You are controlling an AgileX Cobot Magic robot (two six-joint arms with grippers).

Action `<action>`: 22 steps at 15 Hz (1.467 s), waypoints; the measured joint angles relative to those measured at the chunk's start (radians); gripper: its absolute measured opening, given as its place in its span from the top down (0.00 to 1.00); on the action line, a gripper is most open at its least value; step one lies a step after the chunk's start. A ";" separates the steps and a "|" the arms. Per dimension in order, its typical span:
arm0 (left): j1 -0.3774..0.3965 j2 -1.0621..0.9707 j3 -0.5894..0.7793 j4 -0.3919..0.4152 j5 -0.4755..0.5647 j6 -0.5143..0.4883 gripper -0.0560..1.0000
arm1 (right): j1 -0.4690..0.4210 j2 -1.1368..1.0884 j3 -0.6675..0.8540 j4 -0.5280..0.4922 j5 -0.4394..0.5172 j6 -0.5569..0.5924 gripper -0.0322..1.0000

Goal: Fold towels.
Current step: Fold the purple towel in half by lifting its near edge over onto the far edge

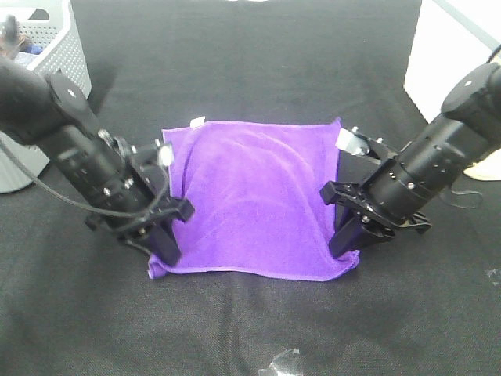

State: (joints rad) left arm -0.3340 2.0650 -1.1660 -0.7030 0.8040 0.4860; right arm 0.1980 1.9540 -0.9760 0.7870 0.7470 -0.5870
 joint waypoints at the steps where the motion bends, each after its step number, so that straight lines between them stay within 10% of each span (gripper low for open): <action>1: 0.000 -0.032 0.013 0.003 0.002 0.000 0.95 | 0.000 -0.035 0.015 0.000 0.000 0.003 0.94; 12: 0.038 -0.453 0.155 0.249 -0.063 -0.298 0.95 | 0.000 -0.319 0.053 -0.093 0.078 0.136 0.94; 22: 0.061 -0.166 -0.142 0.240 -0.249 -0.216 0.95 | 0.007 0.022 -0.488 -0.194 0.074 0.193 0.94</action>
State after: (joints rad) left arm -0.2730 1.8990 -1.3080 -0.4630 0.5550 0.2700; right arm 0.2050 1.9760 -1.4640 0.5930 0.8210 -0.3940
